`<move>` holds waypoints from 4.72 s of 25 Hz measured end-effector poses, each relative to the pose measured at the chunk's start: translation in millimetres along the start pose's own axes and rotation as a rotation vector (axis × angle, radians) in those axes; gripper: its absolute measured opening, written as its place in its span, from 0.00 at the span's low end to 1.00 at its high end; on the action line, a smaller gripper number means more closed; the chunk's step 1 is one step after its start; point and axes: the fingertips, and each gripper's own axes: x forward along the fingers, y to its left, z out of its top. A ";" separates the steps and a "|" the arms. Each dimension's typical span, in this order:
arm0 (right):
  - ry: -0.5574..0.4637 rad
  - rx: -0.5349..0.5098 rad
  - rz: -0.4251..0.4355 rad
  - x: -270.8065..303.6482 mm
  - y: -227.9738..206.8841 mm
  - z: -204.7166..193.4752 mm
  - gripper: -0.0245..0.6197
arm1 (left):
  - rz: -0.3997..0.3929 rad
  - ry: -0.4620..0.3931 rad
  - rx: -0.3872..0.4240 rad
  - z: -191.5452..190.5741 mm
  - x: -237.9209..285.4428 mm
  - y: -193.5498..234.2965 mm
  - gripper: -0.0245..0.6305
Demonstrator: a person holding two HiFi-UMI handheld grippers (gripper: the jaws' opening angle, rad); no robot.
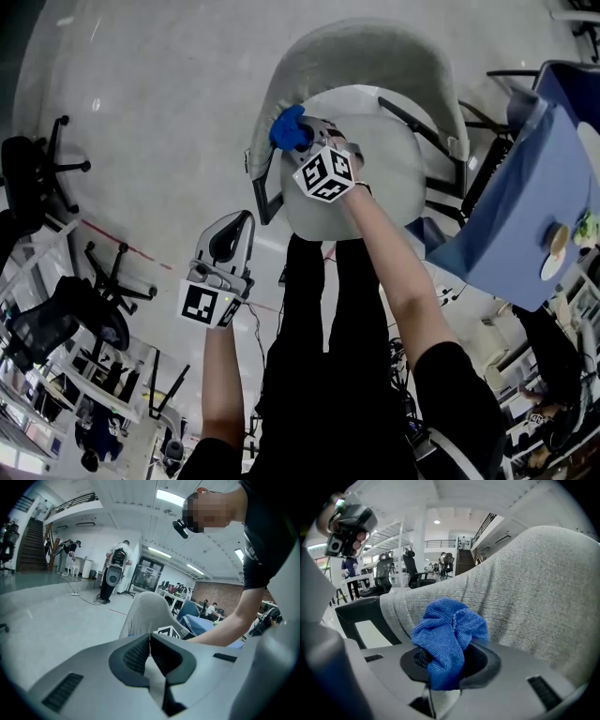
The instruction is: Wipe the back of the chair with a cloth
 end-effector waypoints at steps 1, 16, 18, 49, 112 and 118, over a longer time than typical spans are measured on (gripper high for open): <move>0.001 0.010 -0.009 0.0 -3.2 -0.2 0.24 | 0.002 -0.001 -0.001 0.6 0.2 -0.3 0.07; 0.009 0.210 -0.169 -19.1 -72.7 -17.2 0.24 | 0.008 -0.009 0.000 6.7 5.5 -5.4 0.07; 0.014 0.229 -0.189 -22.9 -81.5 -22.2 0.24 | 0.006 -0.011 0.003 8.4 7.5 -6.6 0.07; 0.056 0.591 -0.549 -128.4 -183.1 -135.1 0.24 | -0.080 0.021 0.048 15.7 38.6 -29.0 0.07; -0.032 0.199 -0.429 -409.1 75.8 111.9 0.24 | -0.216 -0.080 0.184 105.1 -177.1 -135.7 0.07; -0.037 0.204 -0.417 -438.5 123.3 119.0 0.24 | -0.232 -0.087 0.203 106.5 -205.4 -156.6 0.07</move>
